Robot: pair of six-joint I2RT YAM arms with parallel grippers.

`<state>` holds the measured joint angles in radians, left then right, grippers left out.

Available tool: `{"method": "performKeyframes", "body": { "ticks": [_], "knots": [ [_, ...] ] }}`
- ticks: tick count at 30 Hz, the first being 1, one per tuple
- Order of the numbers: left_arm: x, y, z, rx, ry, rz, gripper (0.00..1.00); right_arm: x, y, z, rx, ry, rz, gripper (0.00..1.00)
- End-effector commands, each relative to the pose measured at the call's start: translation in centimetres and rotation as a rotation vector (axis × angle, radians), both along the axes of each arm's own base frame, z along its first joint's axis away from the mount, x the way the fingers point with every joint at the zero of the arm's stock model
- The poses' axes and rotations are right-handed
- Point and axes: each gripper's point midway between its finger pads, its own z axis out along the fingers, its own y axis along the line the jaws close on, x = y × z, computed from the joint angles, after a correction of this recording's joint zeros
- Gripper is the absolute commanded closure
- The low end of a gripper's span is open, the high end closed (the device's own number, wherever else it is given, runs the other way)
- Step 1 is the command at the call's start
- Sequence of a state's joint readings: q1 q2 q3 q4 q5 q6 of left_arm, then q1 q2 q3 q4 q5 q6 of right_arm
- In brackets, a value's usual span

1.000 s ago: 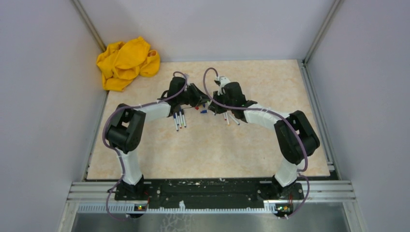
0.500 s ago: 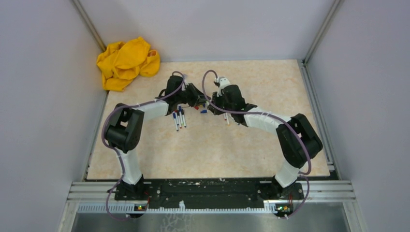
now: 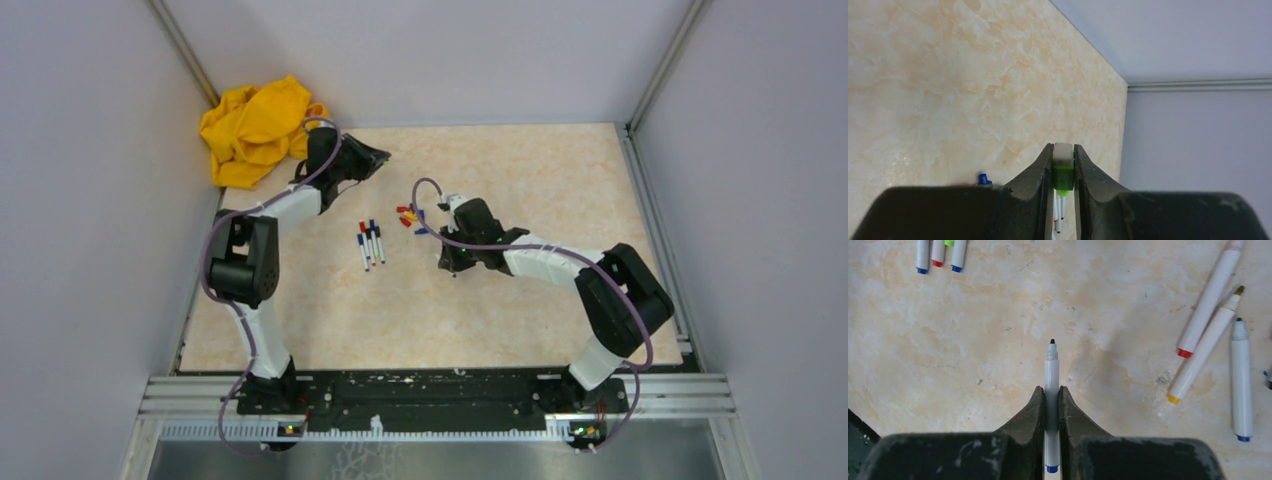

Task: Open the pen caps

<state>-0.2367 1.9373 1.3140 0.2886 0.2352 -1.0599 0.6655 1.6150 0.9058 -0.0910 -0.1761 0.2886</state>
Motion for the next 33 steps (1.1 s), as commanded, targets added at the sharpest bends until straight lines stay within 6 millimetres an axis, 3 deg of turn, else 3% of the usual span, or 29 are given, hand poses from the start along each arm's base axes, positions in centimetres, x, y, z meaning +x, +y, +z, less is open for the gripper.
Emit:
{"method": "performKeyframes", "body": {
  "ticks": [1,6,10,15,21,33],
  "knots": [
    [-1.5,0.2,-2.3,0.088,0.056,0.004,1.0,3.0,-0.4,5.7,-0.006,-0.155,-0.072,1.0],
    [-4.3,0.7,-6.2,0.185,0.127,0.005,1.0,5.1,-2.6,6.2,-0.059,-0.165,-0.147,1.0],
    [-5.5,0.5,-7.8,0.249,0.161,-0.002,0.98,6.6,-4.9,5.5,-0.12,-0.158,-0.224,1.0],
    [-6.5,-0.6,-8.9,0.313,0.171,-0.02,0.83,7.8,-6.1,4.5,-0.138,-0.147,-0.263,1.0],
    [-7.1,-1.7,-10.5,0.334,0.203,-0.047,0.8,9.1,-6.9,3.3,-0.179,-0.133,-0.284,1.0],
    [-8.0,-2.0,-12.0,0.348,0.238,-0.063,0.71,10.8,-7.7,0.9,-0.243,-0.111,-0.306,1.0]
  ]
}}
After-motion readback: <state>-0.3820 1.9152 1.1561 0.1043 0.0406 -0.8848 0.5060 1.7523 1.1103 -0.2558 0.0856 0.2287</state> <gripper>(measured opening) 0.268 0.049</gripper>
